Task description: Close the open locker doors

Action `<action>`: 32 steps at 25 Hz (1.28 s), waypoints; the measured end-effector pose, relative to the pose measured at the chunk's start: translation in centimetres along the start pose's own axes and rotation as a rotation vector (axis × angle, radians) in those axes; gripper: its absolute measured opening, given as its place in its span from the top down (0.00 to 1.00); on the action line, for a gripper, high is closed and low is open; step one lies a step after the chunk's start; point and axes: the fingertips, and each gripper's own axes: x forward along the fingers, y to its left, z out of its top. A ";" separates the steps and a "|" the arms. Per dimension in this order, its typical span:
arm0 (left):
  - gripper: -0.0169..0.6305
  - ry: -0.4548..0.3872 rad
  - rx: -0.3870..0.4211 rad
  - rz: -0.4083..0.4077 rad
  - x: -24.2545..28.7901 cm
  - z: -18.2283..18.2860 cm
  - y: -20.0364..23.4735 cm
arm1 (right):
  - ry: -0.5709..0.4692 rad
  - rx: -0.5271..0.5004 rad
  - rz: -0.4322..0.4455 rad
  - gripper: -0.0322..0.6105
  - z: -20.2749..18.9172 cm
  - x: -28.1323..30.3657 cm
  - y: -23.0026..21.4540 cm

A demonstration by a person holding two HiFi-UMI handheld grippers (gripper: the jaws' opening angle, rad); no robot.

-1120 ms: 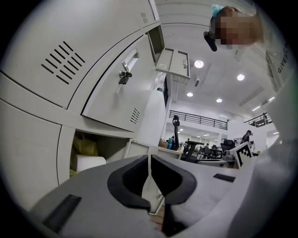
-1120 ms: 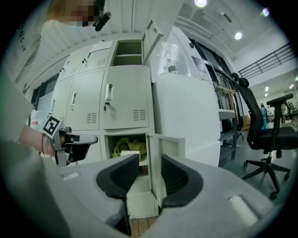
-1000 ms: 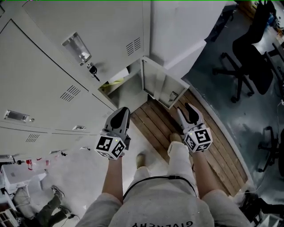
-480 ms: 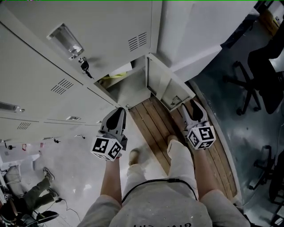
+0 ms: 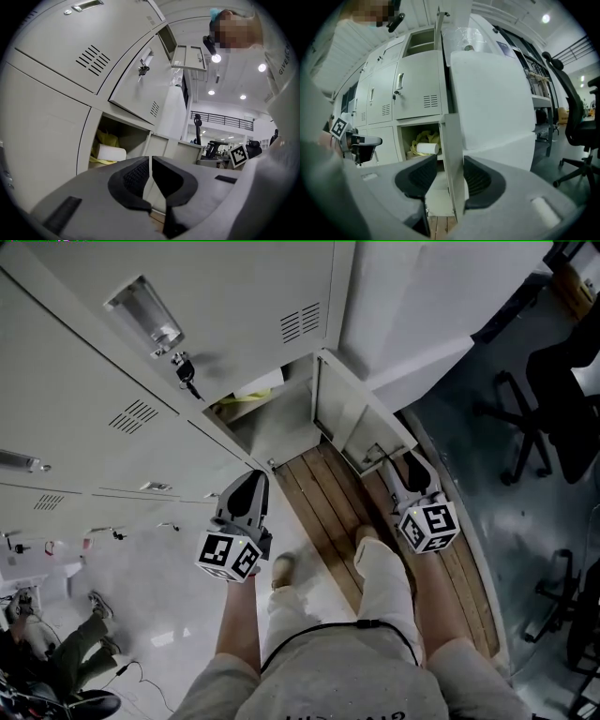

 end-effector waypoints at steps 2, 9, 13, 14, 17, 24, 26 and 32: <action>0.95 0.001 -0.003 0.001 -0.6 0.0 0.4 | 0.005 -0.011 0.000 0.69 -0.1 -0.1 0.7; 0.95 0.014 -0.011 -0.005 -2.9 0.1 2.4 | 0.012 -0.012 -0.021 0.73 -0.5 -0.4 3.3; 0.95 0.022 -0.010 -0.004 -4.4 0.4 3.8 | 0.018 -0.016 -0.024 0.74 -0.8 -0.1 5.4; 0.95 0.024 -0.010 -0.005 -4.8 0.5 4.1 | 0.019 -0.016 -0.025 0.74 -0.9 0.0 5.9; 0.95 0.028 -0.010 -0.009 -5.8 0.8 5.0 | 0.023 -0.014 -0.026 0.75 -1.0 0.2 7.6; 0.95 0.029 -0.013 -0.019 -7.8 1.7 7.5 | 0.038 -0.018 -0.013 0.78 -1.4 1.5 12.1; 0.95 0.028 -0.013 -0.023 -8.2 1.9 8.1 | 0.039 -0.021 -0.008 0.78 -1.4 2.0 13.3; 0.95 0.037 0.000 -0.029 -9.4 2.5 9.9 | 0.044 -0.024 -0.009 0.76 -1.4 3.5 16.4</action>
